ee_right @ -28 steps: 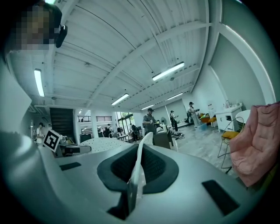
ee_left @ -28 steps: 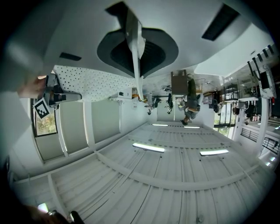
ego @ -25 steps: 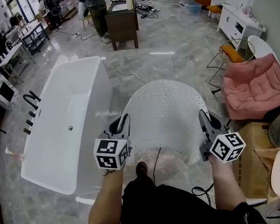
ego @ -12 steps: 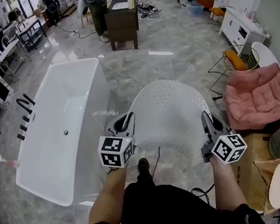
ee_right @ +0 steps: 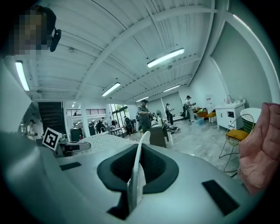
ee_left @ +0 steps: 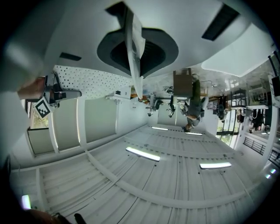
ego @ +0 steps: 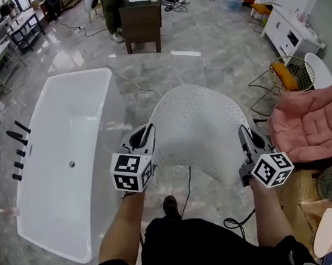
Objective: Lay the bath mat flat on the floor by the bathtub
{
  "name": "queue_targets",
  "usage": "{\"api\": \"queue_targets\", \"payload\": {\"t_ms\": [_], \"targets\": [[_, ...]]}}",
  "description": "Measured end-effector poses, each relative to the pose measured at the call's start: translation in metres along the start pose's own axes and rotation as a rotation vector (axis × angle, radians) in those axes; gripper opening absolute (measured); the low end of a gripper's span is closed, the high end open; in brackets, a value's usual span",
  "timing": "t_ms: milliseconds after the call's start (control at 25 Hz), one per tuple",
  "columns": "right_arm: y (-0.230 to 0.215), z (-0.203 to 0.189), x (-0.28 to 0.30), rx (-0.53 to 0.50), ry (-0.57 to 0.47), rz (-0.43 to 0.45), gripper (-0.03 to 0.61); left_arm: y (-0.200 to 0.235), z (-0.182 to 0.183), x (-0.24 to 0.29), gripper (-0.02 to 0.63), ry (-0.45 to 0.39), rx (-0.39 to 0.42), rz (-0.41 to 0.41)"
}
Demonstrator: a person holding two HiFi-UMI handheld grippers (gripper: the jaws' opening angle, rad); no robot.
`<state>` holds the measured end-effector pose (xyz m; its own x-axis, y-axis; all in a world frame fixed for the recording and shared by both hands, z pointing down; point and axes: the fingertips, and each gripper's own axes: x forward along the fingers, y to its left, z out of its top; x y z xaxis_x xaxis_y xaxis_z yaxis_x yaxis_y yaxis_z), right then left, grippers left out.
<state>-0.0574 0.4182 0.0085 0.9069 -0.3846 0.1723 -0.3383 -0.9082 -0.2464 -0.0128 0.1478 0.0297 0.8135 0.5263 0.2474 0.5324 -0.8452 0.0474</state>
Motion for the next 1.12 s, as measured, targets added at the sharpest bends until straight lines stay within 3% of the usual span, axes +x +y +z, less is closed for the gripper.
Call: {"api": "queue_targets", "payload": {"t_ms": [280,520,720,1120], "targets": [[-0.012,0.011,0.078,0.024,0.007,-0.014,0.023,0.063,0.012,0.053,0.018,0.022,-0.005,-0.006],[-0.027,0.02,0.121,0.045,0.014,-0.011,0.023,0.085,0.02,0.083,0.018,0.035,-0.001,-0.005],[-0.066,0.016,0.167,0.08,0.04,0.018,0.023,0.093,0.015,0.133,0.018,0.072,-0.02,0.017],[-0.139,0.048,0.3,0.012,0.115,0.222,0.023,0.119,0.027,0.243,0.018,0.096,-0.099,0.183]]}}
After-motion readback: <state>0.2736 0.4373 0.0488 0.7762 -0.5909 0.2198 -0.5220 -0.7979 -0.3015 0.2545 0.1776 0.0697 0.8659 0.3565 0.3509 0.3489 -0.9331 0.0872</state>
